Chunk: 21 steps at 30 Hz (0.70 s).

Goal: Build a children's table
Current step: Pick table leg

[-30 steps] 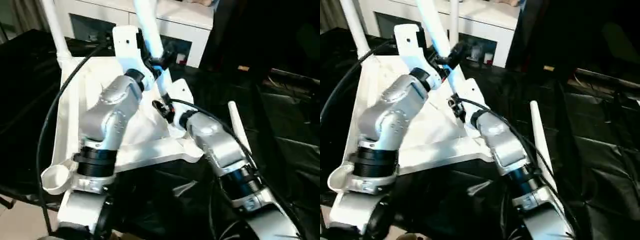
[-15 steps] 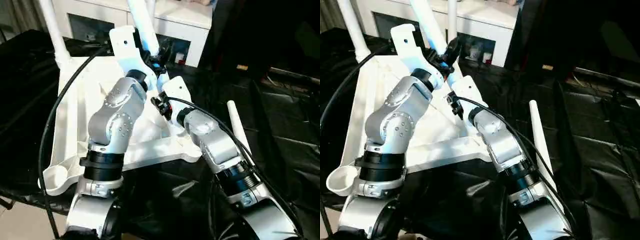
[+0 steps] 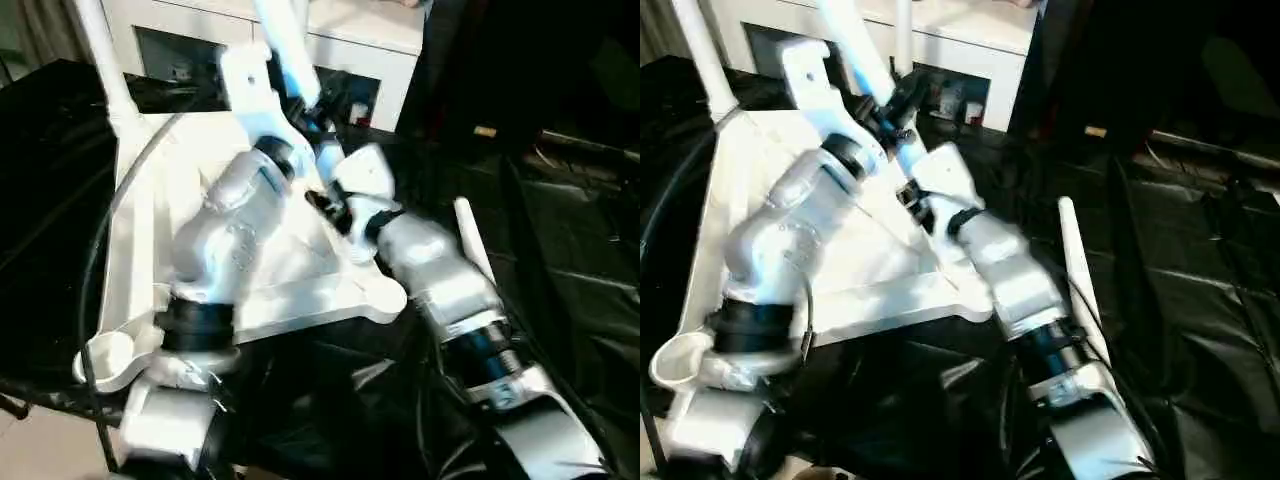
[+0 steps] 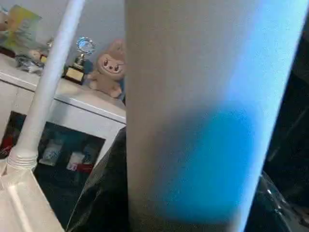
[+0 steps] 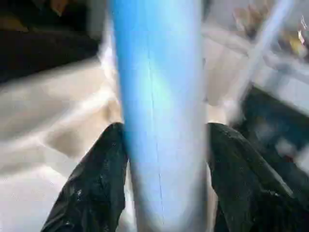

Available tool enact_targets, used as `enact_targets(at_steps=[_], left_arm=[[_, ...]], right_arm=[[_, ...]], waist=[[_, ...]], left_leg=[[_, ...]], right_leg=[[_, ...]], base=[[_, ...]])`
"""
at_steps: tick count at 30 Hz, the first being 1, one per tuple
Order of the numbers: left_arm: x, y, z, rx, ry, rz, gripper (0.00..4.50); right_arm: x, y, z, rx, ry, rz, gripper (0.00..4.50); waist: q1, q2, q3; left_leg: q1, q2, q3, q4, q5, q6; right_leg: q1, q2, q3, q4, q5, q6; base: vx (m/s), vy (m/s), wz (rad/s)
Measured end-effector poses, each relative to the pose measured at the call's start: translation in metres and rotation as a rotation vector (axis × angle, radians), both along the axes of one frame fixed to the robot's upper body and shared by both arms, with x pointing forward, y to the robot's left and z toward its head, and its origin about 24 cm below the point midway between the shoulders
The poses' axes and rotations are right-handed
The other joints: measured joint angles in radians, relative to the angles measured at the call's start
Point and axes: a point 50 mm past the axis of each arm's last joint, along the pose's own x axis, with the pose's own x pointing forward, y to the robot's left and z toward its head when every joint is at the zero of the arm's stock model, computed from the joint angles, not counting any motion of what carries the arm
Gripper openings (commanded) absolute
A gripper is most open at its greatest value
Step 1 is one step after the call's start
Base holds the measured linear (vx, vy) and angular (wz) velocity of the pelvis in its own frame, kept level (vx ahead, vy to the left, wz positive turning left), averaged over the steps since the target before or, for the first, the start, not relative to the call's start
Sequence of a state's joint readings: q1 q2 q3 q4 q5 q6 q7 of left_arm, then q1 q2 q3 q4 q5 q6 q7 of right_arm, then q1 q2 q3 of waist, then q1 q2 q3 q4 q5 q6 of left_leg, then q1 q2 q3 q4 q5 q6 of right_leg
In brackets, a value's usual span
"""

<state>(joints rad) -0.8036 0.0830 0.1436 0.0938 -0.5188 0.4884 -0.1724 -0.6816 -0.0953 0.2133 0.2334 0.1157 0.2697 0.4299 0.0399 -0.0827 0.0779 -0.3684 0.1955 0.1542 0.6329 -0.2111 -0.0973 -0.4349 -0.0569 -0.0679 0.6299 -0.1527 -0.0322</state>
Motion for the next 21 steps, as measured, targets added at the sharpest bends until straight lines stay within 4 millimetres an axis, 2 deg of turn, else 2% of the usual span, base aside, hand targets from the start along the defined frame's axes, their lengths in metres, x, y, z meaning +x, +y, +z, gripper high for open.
enact_targets(at_steps=[5, 7, 9, 11, 15, 18, 20, 21], left_arm=[[-0.003, 0.005, 0.006, 0.031, 0.032, -0.197, 1.65], [-0.006, 0.008, 0.008, 0.042, 0.044, -0.270, 1.65], [-0.008, 0.012, 0.010, 0.049, 0.054, -0.334, 1.65], [-0.013, 0.020, 0.013, 0.014, 0.070, -0.420, 1.65], [-0.022, 0.018, 0.023, -0.026, 0.052, -0.567, 1.65], [-0.026, 0.016, 0.026, -0.031, 0.036, -0.610, 1.65], [-0.027, 0.014, 0.026, -0.037, 0.035, -0.624, 1.65], [-0.027, 0.014, 0.026, -0.038, 0.035, -0.629, 1.65]], right_arm=[[-0.005, -0.015, 0.007, 0.031, 0.151, 0.218, 2.87], [-0.008, -0.027, 0.010, 0.013, 0.197, 0.297, 2.87], [-0.011, -0.036, 0.008, -0.005, 0.253, 0.364, 2.87], [-0.015, -0.043, 0.005, -0.034, 0.314, 0.436, 2.87], [-0.022, -0.044, 0.004, -0.030, 0.389, 0.512, 2.87], [-0.025, -0.043, 0.004, -0.016, 0.423, 0.545, 2.87], [-0.026, -0.043, 0.004, -0.013, 0.438, 0.555, 2.51], [-0.026, -0.042, 0.004, -0.008, 0.445, 0.561, 2.51]], waist=[[0.011, 0.000, 0.000], [0.018, -0.003, -0.001], [0.021, -0.006, -0.001], [0.021, -0.003, 0.000], [0.024, -0.006, 0.000], [0.024, -0.005, 0.000], [0.025, -0.006, 0.000], [0.025, -0.006, 0.000]], left_leg=[[0.001, 0.000, 0.000, 0.001, 0.001, 0.003], [0.001, 0.000, 0.002, 0.001, 0.001, 0.003], [0.001, 0.001, 0.002, 0.001, 0.002, 0.003], [0.001, 0.000, 0.003, 0.001, 0.002, 0.004], [0.001, 0.001, 0.003, 0.001, 0.003, 0.004], [0.001, 0.001, 0.003, 0.001, 0.004, 0.004], [0.001, 0.001, 0.003, 0.001, 0.004, 0.004], [0.001, 0.001, 0.003, 0.001, 0.004, 0.004]], right_leg=[[-0.001, 0.000, 0.000, 0.000, 0.000, -0.001], [-0.001, 0.000, 0.000, 0.000, 0.000, -0.001], [0.000, 0.000, -0.001, 0.000, 0.000, -0.001], [0.000, -0.001, 0.000, 0.000, 0.001, -0.002], [0.000, 0.000, -0.001, 0.000, 0.001, -0.002], [0.000, -0.001, -0.001, 0.000, 0.001, -0.002], [0.000, -0.001, -0.001, 0.000, 0.001, -0.002], [0.000, -0.001, -0.001, 0.000, 0.001, -0.002]], base=[[0.000, 0.000, 0.00], [0.000, 0.000, 0.00], [0.000, 0.000, 0.00], [0.000, 0.000, 0.00], [0.000, 0.000, 0.00], [0.000, 0.000, 0.00], [0.000, 0.000, 0.00], [0.000, 0.000, 0.00]])
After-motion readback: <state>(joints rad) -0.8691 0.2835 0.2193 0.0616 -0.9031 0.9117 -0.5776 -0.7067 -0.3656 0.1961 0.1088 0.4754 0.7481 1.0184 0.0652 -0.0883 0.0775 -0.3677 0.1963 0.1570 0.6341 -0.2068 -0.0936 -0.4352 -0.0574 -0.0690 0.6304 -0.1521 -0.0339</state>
